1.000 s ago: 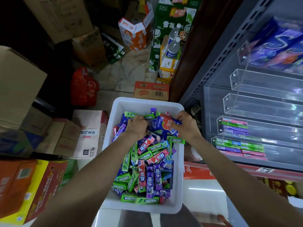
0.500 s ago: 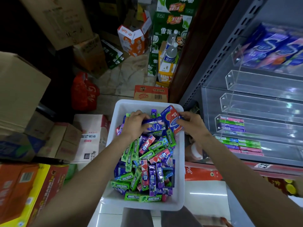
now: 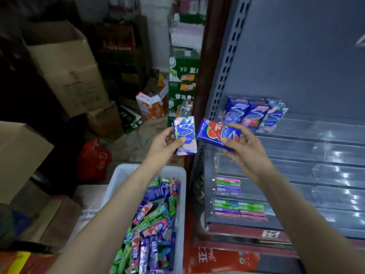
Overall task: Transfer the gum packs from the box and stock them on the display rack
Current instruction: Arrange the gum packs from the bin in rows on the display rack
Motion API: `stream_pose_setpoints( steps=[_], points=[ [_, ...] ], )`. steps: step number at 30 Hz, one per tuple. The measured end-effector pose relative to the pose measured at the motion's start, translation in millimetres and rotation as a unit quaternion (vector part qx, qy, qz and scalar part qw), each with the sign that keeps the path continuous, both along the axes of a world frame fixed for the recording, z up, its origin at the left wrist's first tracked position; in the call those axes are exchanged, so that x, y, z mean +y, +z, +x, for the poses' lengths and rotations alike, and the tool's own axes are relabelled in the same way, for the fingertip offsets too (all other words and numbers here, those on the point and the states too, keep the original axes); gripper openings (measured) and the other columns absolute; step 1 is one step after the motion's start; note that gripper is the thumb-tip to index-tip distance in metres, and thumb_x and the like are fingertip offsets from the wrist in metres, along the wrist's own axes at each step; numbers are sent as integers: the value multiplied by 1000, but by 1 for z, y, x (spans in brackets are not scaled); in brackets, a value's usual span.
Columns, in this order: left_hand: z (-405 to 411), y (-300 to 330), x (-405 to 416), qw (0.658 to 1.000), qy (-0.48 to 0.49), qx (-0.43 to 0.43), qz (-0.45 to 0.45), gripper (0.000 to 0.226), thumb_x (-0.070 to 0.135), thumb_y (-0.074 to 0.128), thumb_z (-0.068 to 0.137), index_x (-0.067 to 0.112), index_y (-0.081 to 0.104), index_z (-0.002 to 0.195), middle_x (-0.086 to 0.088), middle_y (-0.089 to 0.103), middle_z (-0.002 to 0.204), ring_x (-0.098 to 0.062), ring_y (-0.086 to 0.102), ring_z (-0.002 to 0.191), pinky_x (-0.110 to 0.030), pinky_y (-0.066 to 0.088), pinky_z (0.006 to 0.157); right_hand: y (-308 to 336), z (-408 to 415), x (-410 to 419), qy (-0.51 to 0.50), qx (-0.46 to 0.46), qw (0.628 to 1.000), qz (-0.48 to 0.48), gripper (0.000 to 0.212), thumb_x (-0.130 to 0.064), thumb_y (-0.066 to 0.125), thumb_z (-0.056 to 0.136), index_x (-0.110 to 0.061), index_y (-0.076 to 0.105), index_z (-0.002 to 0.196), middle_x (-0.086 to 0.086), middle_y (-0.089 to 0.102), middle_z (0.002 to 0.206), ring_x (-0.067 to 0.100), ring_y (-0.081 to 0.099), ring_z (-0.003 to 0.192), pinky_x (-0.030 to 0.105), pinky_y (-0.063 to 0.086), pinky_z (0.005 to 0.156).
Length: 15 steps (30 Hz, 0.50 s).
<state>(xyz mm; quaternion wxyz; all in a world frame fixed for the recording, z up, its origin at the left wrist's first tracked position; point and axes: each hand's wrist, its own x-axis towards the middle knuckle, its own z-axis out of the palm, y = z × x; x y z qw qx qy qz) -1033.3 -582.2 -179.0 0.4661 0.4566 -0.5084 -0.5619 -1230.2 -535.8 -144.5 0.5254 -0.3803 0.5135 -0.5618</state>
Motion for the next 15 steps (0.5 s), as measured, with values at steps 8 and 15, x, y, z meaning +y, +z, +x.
stream_pose_setpoints(
  steps=[8, 15],
  points=[
    [-149, 46, -3, 998, 16, -2, -53, 26, 2, 68, 82, 18, 53, 97, 0, 66, 92, -12, 62, 85, -33, 52, 78, 43, -163, 4, -88, 124, 986, -70, 25, 5, 69, 76, -15, 58, 88, 0, 70, 79, 5, 66, 66, 19, 53, 66],
    [-216, 59, -15, 997, 48, -12, -67, 31, 1, 70, 80, 24, 52, 89, 3, 65, 85, -14, 62, 79, -32, 53, 69, 47, -243, -26, -97, 188, 973, -96, 23, 5, 66, 80, -12, 55, 93, 0, 64, 83, 8, 62, 77, 11, 51, 58]
  ],
)
